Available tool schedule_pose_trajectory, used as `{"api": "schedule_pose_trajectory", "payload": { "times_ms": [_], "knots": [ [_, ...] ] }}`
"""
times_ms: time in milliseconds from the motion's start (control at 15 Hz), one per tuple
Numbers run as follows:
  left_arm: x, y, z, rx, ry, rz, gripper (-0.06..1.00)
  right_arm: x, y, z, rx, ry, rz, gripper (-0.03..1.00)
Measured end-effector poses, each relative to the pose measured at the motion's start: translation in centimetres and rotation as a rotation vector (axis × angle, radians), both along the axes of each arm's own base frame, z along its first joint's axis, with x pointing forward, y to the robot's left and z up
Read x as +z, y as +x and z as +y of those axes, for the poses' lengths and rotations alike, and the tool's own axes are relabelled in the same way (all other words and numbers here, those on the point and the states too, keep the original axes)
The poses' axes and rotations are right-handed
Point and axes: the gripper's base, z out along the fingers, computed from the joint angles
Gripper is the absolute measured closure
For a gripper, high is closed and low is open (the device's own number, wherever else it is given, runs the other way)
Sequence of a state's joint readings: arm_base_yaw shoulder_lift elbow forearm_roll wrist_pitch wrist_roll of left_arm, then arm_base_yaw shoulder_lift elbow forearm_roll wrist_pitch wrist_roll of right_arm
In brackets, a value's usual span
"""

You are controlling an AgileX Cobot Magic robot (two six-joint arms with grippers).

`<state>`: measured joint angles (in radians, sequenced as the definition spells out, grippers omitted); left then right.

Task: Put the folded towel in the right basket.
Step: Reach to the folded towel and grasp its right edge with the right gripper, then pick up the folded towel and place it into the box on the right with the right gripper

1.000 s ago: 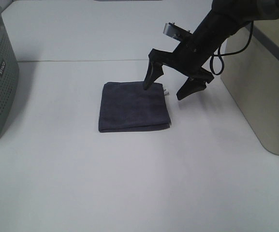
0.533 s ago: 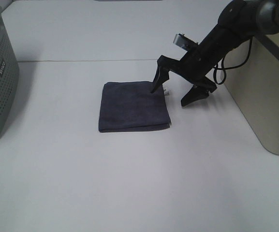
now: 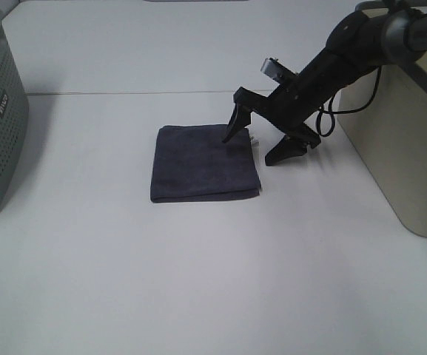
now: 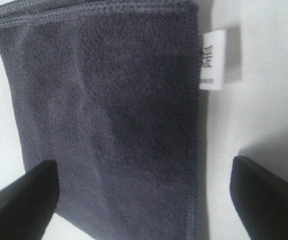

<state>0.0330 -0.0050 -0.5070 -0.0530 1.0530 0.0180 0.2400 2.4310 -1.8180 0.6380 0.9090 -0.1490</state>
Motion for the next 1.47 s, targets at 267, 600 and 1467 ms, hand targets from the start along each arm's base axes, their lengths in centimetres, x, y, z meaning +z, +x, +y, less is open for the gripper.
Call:
{"api": "schedule_pose_trajectory", "payload": {
  "times_ms": [267,600,1467],
  "knots": [
    [0.0,0.0,0.1,0.004,0.012,0.0,-0.05,-1.0,-0.9,4.7,-0.01,0.011,-0.024,0.25],
    [0.0,0.0,0.6,0.041,0.065,0.002,-0.05,-2.2,-1.3,6.2,-0.012,-0.027,-0.046,0.9],
    [0.1,-0.1,1.4,0.1,0.158,-0.002,-0.05,25.7,-1.7,-0.9,0.134,-0.404,-0.557,0.9]
  ]
}}
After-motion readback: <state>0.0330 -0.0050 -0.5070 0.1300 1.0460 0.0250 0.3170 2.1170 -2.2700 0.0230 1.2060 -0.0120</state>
